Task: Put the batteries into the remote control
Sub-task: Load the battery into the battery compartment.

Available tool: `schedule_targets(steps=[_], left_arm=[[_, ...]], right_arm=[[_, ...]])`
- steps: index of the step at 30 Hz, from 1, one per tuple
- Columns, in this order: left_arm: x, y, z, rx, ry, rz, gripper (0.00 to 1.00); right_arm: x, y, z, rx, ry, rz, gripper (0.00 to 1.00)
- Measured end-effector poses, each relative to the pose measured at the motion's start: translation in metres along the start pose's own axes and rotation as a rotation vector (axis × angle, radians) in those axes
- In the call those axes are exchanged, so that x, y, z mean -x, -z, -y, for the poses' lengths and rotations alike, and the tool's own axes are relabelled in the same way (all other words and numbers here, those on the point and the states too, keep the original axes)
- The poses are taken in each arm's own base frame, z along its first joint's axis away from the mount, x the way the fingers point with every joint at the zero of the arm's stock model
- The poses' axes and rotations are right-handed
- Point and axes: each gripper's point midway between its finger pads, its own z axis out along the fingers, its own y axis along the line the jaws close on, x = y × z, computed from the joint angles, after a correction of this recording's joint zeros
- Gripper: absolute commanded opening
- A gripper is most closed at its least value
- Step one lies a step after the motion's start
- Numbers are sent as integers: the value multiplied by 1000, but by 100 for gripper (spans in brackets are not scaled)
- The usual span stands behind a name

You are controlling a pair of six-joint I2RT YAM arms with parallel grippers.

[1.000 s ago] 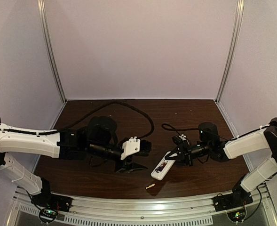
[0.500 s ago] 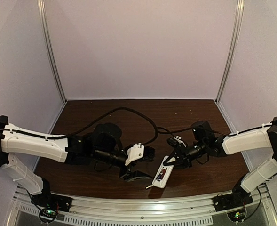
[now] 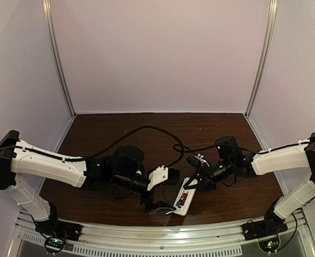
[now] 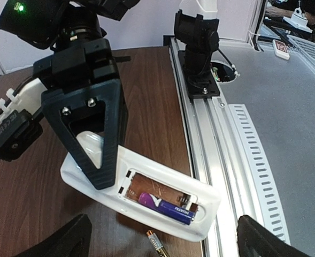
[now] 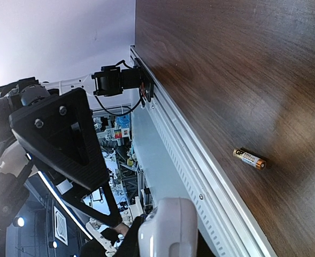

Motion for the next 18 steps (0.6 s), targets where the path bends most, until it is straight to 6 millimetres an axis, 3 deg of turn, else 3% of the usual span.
schedule_targets(steps=[6,18], left_arm=[[-13,-11,-1,-5,89,-28,97],[-10,-12,4,-34,202,28,95]], right_arm=[[-1,0,-3,3,10,-2,0],[-4,0,-8,13,30,-11,0]])
